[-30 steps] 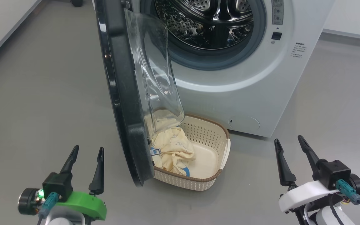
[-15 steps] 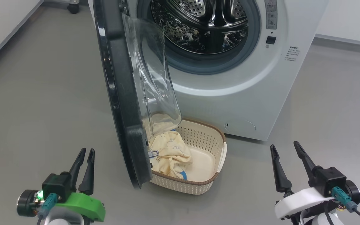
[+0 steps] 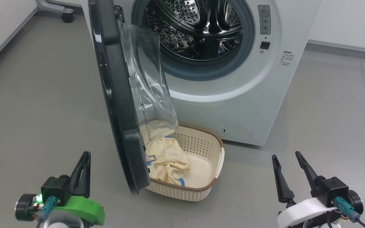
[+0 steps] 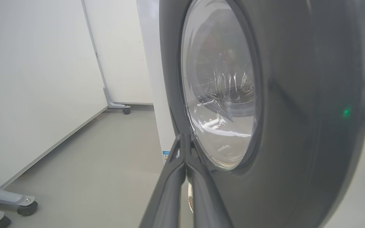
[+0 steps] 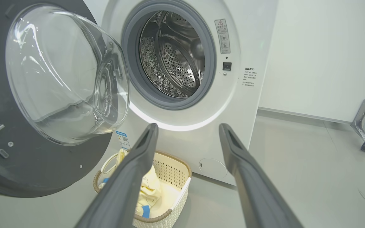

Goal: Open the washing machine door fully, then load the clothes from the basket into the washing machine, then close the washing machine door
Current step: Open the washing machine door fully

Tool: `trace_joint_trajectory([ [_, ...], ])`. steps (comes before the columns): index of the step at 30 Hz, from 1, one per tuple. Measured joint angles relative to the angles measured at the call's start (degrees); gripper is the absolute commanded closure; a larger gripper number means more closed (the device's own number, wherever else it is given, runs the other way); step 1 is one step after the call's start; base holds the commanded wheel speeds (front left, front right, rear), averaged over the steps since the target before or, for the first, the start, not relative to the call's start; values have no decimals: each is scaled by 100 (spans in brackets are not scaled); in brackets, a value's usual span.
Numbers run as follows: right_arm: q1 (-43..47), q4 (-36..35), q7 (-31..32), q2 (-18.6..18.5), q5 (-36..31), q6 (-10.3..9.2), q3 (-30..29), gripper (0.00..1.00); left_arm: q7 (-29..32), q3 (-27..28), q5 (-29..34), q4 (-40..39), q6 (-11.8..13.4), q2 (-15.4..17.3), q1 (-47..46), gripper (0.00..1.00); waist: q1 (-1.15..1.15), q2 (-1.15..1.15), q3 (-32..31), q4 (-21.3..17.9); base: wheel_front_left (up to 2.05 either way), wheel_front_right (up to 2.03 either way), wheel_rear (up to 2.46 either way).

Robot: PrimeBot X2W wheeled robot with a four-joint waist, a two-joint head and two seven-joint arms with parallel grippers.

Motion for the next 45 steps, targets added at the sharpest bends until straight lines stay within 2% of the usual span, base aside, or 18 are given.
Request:
trace_joint_trajectory([
  [9,21,0,0,129,-99,118,-152,0,0,40,20,-9,66,0,-6,100,0,0,-36,-40,0,0,0],
  [16,110,8,0,176,-211,200,-261,0,0,155,131,-308,222,0,-66,100,0,0,-60,-58,0,0,0],
  [25,125,7,0,264,-293,296,-389,0,-2,242,472,-1507,396,-2,-720,100,0,0,-68,-41,0,0,0],
  [29,130,3,0,305,-337,302,-426,0,-2,191,549,-1941,398,-1,-934,100,0,0,-63,-29,0,0,0],
  [33,145,2,0,337,-361,352,-466,0,-7,-153,576,-2353,383,-1,-1067,100,0,0,-51,-23,0,0,0],
  [37,204,3,0,361,-387,375,-498,0,-8,-706,528,-2560,176,1,-1074,100,0,0,-36,-34,0,0,0],
  [40,208,5,0,396,-404,409,-524,0,-7,-1416,349,-2491,-11,4,-988,100,0,0,-22,-53,0,0,0],
  [45,208,-1,0,439,-504,466,-535,0,244,-2090,147,-2350,-85,35,-608,100,0,0,34,-86,0,0,0],
])
